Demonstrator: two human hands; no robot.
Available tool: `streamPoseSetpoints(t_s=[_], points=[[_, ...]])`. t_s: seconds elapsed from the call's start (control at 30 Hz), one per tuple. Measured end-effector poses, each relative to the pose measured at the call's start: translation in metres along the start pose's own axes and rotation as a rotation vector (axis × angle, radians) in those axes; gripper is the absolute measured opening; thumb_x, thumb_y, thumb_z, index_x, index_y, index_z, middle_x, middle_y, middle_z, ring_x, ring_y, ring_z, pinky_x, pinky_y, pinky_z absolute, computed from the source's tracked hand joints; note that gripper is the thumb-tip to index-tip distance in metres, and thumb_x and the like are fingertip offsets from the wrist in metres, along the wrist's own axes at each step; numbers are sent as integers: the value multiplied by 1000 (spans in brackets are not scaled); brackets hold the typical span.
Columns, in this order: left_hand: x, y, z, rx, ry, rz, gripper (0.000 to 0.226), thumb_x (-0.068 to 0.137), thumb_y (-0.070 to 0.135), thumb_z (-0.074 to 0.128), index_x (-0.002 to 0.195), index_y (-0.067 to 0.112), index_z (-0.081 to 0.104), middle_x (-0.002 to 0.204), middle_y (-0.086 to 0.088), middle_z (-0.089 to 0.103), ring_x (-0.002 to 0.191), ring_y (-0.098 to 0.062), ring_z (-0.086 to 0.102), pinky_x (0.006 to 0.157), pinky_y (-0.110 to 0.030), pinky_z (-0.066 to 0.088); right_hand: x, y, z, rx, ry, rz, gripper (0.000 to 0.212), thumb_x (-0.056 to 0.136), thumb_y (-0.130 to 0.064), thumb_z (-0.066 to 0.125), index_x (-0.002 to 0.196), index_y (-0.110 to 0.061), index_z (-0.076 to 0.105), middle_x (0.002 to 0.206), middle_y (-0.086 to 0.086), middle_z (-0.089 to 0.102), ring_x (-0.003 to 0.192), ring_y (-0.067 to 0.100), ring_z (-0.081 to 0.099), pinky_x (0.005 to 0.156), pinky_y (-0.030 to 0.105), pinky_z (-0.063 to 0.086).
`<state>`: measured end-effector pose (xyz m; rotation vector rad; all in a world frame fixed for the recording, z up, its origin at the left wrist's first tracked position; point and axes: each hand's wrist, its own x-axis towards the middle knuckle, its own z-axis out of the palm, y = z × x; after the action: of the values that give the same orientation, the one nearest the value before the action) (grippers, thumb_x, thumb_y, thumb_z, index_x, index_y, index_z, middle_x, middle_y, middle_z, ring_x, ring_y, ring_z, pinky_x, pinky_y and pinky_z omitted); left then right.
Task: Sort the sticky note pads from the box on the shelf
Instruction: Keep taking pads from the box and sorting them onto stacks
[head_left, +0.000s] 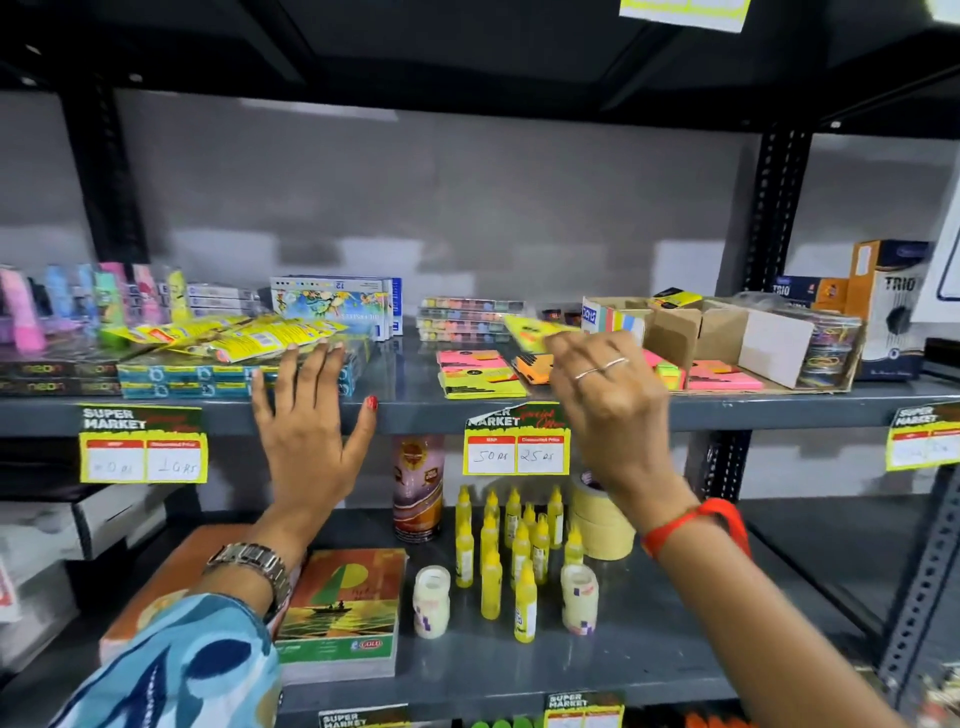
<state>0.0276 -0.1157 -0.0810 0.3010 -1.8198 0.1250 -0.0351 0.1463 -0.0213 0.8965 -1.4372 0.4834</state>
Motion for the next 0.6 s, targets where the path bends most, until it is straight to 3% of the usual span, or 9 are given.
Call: streamPoseSetpoints(t_s=[0.17, 0.27, 0.37, 0.43, 0.5, 0.57, 0.6], points=[[0, -1, 2, 10, 1, -10, 59, 93, 45, 36, 134, 5, 50, 135, -13, 53, 134, -31, 35, 113, -53, 13, -3, -30, 33, 96, -404, 1, 24, 76, 4, 68, 98, -4, 72, 92, 9, 74, 81, 29, 64, 58, 34, 59], [-1, -1, 2, 1, 2, -2, 59, 93, 45, 37, 134, 5, 50, 135, -13, 54, 133, -31, 35, 113, -52, 13, -1, -31, 33, 115, -583, 81, 38, 83, 5, 53, 115, -10, 65, 108, 8, 71, 98, 28, 61, 70, 39, 59], [-1, -1, 4, 2, 10, 14, 59, 95, 46, 35, 135, 6, 49, 135, -13, 53, 133, -31, 35, 113, -52, 12, 6, -18, 13, 141, -447, 198, 43, 81, 10, 50, 120, -6, 62, 105, 18, 70, 97, 32, 63, 77, 39, 57], [-1, -2, 4, -2, 21, 21, 59, 95, 47, 34, 136, 6, 48, 136, -14, 53, 134, -31, 35, 113, -52, 12, 7, 0, -3, 107, -260, 307, 36, 75, 15, 55, 107, 2, 66, 94, 23, 71, 88, 34, 65, 77, 34, 50], [-2, -2, 4, -5, 32, 15, 59, 95, 47, 34, 136, 6, 48, 135, -14, 53, 134, -31, 35, 113, -53, 12, 2, 25, -16, -25, -127, 411, 16, 71, 14, 58, 85, 10, 66, 75, 28, 68, 73, 40, 64, 67, 31, 37], [-2, -1, 6, -3, 40, 6, 60, 95, 47, 32, 136, 7, 47, 135, -15, 53, 133, -32, 36, 113, -53, 12, -4, 52, -26, -139, -129, 558, 9, 73, 13, 56, 78, 13, 62, 74, 33, 65, 72, 46, 61, 67, 37, 34], [-1, -1, 6, 0, 44, 4, 60, 96, 48, 32, 136, 7, 47, 134, -15, 53, 133, -32, 36, 113, -53, 12, -7, 65, -28, -174, -186, 637, 16, 74, 14, 54, 87, 14, 62, 82, 35, 65, 80, 47, 59, 72, 41, 38]])
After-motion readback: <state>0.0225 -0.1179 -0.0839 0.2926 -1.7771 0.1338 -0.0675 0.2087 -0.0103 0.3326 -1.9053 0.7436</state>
